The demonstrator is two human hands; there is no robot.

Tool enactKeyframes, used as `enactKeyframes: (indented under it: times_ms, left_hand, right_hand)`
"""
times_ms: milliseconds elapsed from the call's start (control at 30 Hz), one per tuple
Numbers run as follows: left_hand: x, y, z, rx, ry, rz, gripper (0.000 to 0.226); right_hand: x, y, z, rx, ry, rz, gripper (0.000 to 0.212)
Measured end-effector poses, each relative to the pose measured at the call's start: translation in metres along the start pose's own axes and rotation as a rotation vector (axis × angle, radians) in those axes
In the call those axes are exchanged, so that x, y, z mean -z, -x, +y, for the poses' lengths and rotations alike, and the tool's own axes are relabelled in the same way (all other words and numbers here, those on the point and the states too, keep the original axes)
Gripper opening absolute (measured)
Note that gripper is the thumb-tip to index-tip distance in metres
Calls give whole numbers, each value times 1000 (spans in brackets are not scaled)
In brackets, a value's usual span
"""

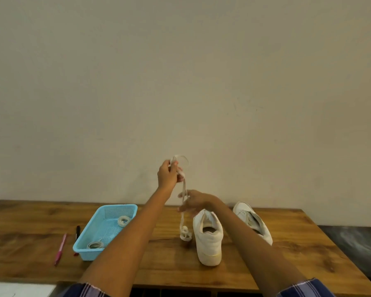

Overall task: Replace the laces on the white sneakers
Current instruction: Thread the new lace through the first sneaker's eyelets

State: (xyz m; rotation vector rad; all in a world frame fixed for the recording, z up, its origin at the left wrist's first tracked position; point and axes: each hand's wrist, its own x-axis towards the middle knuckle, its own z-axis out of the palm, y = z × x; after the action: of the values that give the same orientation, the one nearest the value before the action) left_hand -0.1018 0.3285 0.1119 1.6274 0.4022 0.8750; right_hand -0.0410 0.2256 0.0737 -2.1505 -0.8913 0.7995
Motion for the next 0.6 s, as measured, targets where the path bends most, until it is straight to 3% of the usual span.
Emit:
enactKeyframes:
  times_ms: [100,233,300,367,433,500,567,600]
  left_hand:
    - [-4,-13,35,-44,110,125,20]
    - [1,-25,68,-110,182,219,18]
    - [7,-25,69,-124,145,222,20]
    - [13,-23,58,-115,33,192,22]
    - [19,-19,38,-62,-102,160,22]
    - [25,-15,15,16,-217,127,22]
    - [30,-13,-4,120,-324,53,19]
    - [32,-11,-11,182,-376,4,19]
  right_hand:
    - [-19,-8,6,11,-23,16,23]
    - [-23,-7,6,-151,169,-79,21]
    - [-16,-2,2,-182,436,-45,9]
    - [-8,-4,-4,-66,527,277,10]
    - [1,-4,-13,193,137,777,16]
    - [11,-1,-30,444,-213,1136,21]
    - [19,6,-49,561,-182,1215,24]
    - [21,6,-56,576,-75,1144,26]
